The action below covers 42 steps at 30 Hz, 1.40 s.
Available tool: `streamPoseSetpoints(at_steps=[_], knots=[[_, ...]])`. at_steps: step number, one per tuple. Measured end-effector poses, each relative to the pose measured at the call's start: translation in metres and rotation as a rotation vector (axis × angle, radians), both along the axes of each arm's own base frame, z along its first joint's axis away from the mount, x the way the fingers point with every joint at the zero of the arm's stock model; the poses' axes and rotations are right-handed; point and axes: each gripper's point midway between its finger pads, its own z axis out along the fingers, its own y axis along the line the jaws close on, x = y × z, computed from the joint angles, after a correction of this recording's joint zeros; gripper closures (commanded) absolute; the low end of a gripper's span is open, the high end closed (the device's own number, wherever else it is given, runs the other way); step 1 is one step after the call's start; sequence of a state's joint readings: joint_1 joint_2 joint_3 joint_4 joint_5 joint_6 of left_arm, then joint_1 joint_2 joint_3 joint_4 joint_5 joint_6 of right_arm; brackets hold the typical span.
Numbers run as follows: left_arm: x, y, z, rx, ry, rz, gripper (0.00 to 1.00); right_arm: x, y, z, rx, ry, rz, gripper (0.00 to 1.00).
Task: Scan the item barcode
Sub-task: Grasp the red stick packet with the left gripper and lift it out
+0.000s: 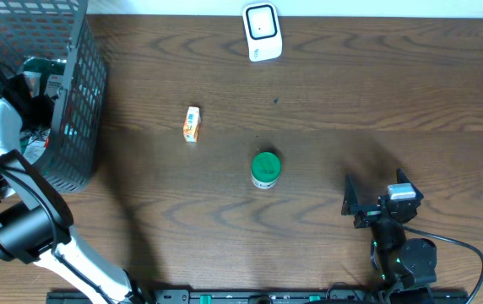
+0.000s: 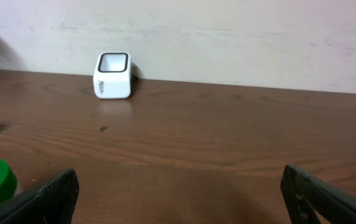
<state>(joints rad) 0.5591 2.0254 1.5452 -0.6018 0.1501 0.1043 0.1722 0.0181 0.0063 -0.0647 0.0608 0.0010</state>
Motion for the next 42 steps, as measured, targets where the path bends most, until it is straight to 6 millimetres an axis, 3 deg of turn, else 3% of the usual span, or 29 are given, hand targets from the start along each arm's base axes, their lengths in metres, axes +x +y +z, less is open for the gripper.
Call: streamPoseSetpoints(at_steps=[19,28,38,42], knots=[[0.012,-0.010,0.003,-0.070,-0.067,-0.003,0.33,0.000,0.000,0.000,0.000,0.000,0.000,0.01],[0.008,-0.014,-0.020,-0.097,-0.031,-0.013,0.32,0.000,0.000,0.000,0.000,0.000,0.000,0.01],[0.011,-0.013,-0.018,-0.092,-0.048,-0.017,0.28,0.000,0.000,0.000,0.000,0.000,0.000,0.01],[0.013,-0.013,-0.008,-0.085,-0.072,-0.022,0.28,0.000,0.000,0.000,0.000,0.000,0.000,0.01]])
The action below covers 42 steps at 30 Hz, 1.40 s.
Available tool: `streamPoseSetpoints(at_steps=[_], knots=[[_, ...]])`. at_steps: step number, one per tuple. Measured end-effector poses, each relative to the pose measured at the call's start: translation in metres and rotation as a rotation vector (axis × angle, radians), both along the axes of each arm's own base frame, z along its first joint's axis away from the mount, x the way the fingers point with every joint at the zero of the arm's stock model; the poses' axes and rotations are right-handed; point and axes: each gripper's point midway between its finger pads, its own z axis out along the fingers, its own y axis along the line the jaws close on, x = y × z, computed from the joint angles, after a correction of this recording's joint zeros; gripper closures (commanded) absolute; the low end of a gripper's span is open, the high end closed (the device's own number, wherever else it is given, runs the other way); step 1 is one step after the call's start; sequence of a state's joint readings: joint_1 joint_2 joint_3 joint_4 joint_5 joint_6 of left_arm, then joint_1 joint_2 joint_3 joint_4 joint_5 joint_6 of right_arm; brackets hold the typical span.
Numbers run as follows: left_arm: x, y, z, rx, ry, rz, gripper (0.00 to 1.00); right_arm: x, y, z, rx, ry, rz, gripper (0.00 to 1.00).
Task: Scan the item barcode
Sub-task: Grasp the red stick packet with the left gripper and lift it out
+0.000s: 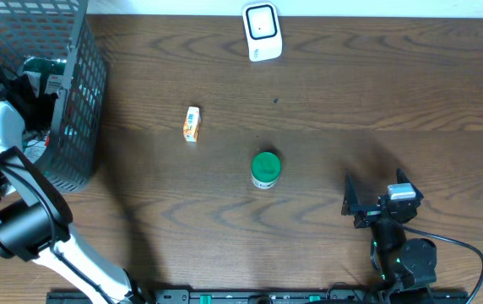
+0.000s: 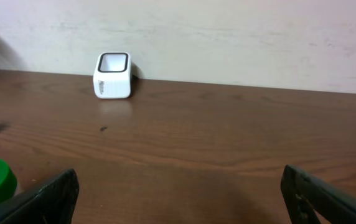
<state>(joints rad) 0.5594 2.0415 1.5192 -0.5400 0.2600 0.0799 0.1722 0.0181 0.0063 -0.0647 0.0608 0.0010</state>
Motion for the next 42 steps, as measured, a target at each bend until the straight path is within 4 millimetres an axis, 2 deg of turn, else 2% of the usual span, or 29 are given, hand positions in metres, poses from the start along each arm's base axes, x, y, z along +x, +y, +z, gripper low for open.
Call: streamPoseSetpoints(at_steps=[6,13,16,20,23,24,27,28,31,34,36,38,42], knots=[[0.006,-0.006,0.030,-0.003,-0.075,-0.024,0.22,0.000,0.000,0.000,0.000,0.000,0.000,0.01],[0.005,-0.007,0.029,0.000,-0.072,-0.040,0.22,0.000,0.000,0.000,0.000,0.000,0.000,0.01],[0.004,-0.007,0.021,-0.004,-0.056,-0.043,0.23,0.000,0.000,0.000,0.000,0.000,0.000,0.01],[0.001,-0.009,-0.002,-0.031,-0.013,-0.045,0.38,0.000,0.000,0.000,0.000,0.000,0.000,0.01],[-0.003,-0.012,-0.018,-0.051,0.018,-0.046,0.69,0.000,0.000,0.000,0.000,0.000,0.000,0.01],[-0.003,-0.013,-0.019,-0.055,0.018,-0.047,0.75,0.000,0.000,0.000,0.000,0.000,0.000,0.01],[-0.002,-0.013,-0.017,-0.048,0.014,-0.051,0.82,0.000,0.000,0.000,0.000,0.000,0.000,0.01],[-0.001,-0.013,-0.017,-0.047,0.013,-0.052,0.87,0.000,0.000,0.000,0.000,0.000,0.000,0.01],[-0.001,-0.013,-0.010,-0.040,0.003,-0.051,0.89,0.000,0.000,0.000,0.000,0.000,0.000,0.01],[0.002,-0.010,0.013,-0.012,-0.042,-0.040,0.90,0.000,0.000,0.000,0.000,0.000,0.000,0.01],[0.006,-0.007,0.043,0.020,-0.106,-0.021,0.90,0.000,0.000,0.000,0.000,0.000,0.000,0.01],[0.007,-0.007,0.085,0.056,-0.188,0.005,0.90,0.000,0.000,0.000,0.000,0.000,0.000,0.01],[-0.005,-0.014,0.182,0.121,-0.378,0.058,0.90,0.000,0.000,0.000,0.000,0.000,0.000,0.01]])
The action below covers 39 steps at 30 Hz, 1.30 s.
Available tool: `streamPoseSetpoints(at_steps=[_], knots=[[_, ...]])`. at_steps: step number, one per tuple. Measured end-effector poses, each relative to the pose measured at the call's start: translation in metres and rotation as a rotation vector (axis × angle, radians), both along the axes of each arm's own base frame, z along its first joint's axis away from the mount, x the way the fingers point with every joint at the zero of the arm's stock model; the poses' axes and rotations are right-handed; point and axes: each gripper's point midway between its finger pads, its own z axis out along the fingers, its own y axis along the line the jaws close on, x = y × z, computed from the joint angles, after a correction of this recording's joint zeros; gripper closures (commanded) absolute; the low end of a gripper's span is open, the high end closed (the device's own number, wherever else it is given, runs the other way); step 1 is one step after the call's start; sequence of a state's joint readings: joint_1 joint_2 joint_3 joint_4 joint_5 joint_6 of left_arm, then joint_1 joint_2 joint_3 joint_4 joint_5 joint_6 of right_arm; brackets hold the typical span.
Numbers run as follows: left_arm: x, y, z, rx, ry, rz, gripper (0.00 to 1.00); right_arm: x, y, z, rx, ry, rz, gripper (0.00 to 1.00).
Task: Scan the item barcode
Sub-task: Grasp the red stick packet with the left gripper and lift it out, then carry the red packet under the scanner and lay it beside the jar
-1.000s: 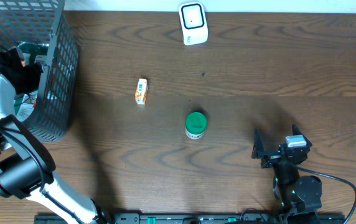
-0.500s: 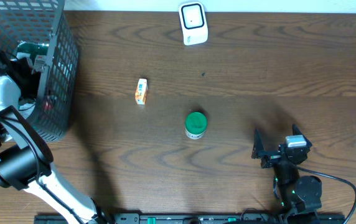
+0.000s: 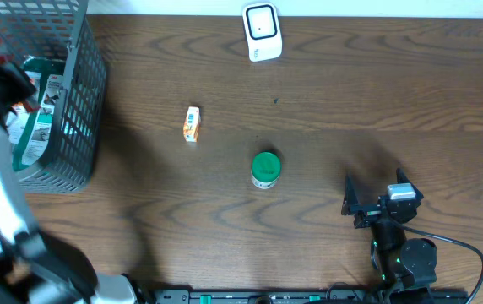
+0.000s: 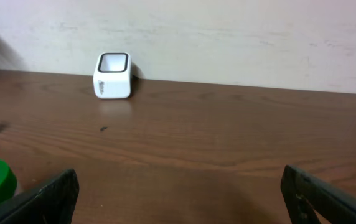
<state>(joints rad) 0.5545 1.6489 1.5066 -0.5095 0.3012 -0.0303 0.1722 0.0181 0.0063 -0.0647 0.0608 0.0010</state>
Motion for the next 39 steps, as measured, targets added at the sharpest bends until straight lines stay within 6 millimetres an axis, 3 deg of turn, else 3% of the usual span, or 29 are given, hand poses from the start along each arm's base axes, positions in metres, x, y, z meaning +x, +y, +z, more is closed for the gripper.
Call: streamPoseSetpoints(at_steps=[4,6,9,10,12,18,24,29,39], knots=[[-0.029,-0.023,0.082,0.015,-0.160,0.035,0.91,0.000,0.000,0.000,0.000,0.000,0.000,0.01],[-0.044,-0.040,0.107,0.004,-0.209,0.034,0.91,0.000,0.000,0.000,0.000,0.000,0.000,0.01],[-0.064,-0.075,0.133,-0.025,-0.257,-0.007,0.91,0.000,0.000,0.000,0.000,0.000,0.000,0.01],[-0.073,-0.096,0.140,-0.047,-0.262,-0.039,0.91,0.000,0.000,0.000,0.000,0.000,0.000,0.01],[-0.083,-0.119,0.139,-0.075,-0.237,-0.082,0.90,0.000,0.000,0.000,0.000,0.000,0.000,0.01],[-0.109,-0.192,0.107,-0.183,-0.063,-0.237,0.91,0.000,0.000,0.000,0.000,0.000,0.000,0.01],[-0.111,-0.253,0.071,-0.219,0.069,-0.397,0.91,0.000,0.000,0.000,0.000,0.000,0.000,0.01],[-0.107,-0.294,0.018,-0.179,0.232,-0.455,0.91,0.000,0.000,0.000,0.000,0.000,0.000,0.01],[-0.079,-0.400,-0.082,-0.139,0.413,-0.594,0.91,0.000,0.000,0.000,0.000,0.000,0.000,0.01]])
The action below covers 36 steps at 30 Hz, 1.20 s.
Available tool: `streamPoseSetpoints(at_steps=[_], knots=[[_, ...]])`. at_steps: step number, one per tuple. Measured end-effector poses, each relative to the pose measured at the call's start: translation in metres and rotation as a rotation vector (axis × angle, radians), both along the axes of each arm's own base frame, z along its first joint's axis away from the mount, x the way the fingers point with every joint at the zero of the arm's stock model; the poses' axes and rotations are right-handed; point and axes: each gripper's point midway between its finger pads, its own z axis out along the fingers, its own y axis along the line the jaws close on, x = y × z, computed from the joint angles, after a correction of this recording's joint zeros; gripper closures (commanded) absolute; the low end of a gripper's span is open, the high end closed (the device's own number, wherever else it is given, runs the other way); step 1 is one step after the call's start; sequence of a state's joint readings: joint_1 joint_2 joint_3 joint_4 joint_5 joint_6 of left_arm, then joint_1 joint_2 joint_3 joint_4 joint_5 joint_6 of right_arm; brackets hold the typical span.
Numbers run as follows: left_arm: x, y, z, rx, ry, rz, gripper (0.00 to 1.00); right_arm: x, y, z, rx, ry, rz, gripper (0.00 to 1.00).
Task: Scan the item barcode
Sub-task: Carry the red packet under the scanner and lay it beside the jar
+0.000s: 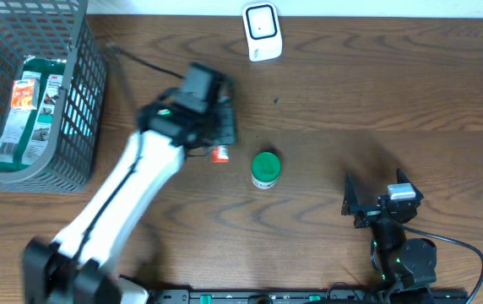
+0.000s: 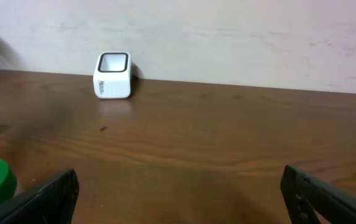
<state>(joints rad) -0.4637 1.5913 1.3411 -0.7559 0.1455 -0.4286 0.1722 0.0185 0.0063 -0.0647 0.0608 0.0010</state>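
Observation:
The white barcode scanner [image 1: 261,32] stands at the table's far edge, also seen in the right wrist view [image 2: 112,75]. My left gripper [image 1: 219,139] is blurred over the middle of the table, left of the green-lidded jar [image 1: 265,169]. A small red item [image 1: 219,154] sits at its tips, and it appears shut on it. The small orange box shows only at the wrist view's left edge; the left arm hides it from overhead. My right gripper [image 1: 351,204] rests at the front right, open and empty [image 2: 179,177].
A grey wire basket [image 1: 77,127] stands at the far left with a green and orange package [image 1: 30,101] inside. The green lid lies low on the left of the right wrist view. The left arm crosses the front left of the table.
My left gripper was up at the basket on the far left. It is now over the table's middle beside the green jar, with a small red item at its tips. The right arm has not moved.
In the two oldest moments my left gripper was down inside the basket. Then it was raised at the basket's left side. Now it is over the middle of the table with a red item. The scanner, the jar and my right gripper stayed put throughout.

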Motion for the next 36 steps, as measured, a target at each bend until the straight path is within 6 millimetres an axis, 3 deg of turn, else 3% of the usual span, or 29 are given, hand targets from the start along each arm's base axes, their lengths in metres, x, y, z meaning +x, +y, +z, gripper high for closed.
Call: streamPoseSetpoints(at_steps=[4,12,14,16,18,22,25,27,30,33,36], knots=[[0.007,-0.022,-0.040,0.024,0.057,-0.024,0.90,0.000,0.000,0.000,0.000,0.000,0.000,0.01],[0.027,-0.031,-0.093,0.054,0.090,-0.012,0.89,0.000,0.000,0.000,0.000,0.000,0.000,0.01],[0.030,-0.031,-0.102,0.062,0.093,-0.007,0.78,0.000,0.000,0.000,0.000,0.000,0.000,0.01],[0.032,-0.031,-0.109,0.067,0.099,-0.001,0.52,0.000,0.000,0.000,0.000,0.000,0.000,0.01],[0.034,-0.030,-0.115,0.075,0.104,0.006,0.41,0.000,0.000,0.000,0.000,0.000,0.000,0.01],[0.039,-0.026,-0.116,0.079,0.092,0.025,0.32,0.000,0.000,0.000,0.000,0.000,0.000,0.01],[0.041,-0.017,-0.116,0.089,0.098,0.028,0.31,0.000,0.000,0.000,0.000,0.000,0.000,0.01],[0.042,-0.009,-0.109,0.092,0.099,0.040,0.31,0.000,0.000,0.000,0.000,0.000,0.000,0.01],[0.055,0.007,-0.064,0.060,0.033,0.079,0.31,0.000,0.000,0.000,0.000,0.000,0.000,0.01],[0.073,0.029,0.022,0.003,-0.146,0.118,0.31,0.000,0.000,0.000,0.000,0.000,0.000,0.01],[0.074,0.069,0.115,-0.008,-0.360,0.192,0.29,0.000,0.000,0.000,0.000,0.000,0.000,0.01]])
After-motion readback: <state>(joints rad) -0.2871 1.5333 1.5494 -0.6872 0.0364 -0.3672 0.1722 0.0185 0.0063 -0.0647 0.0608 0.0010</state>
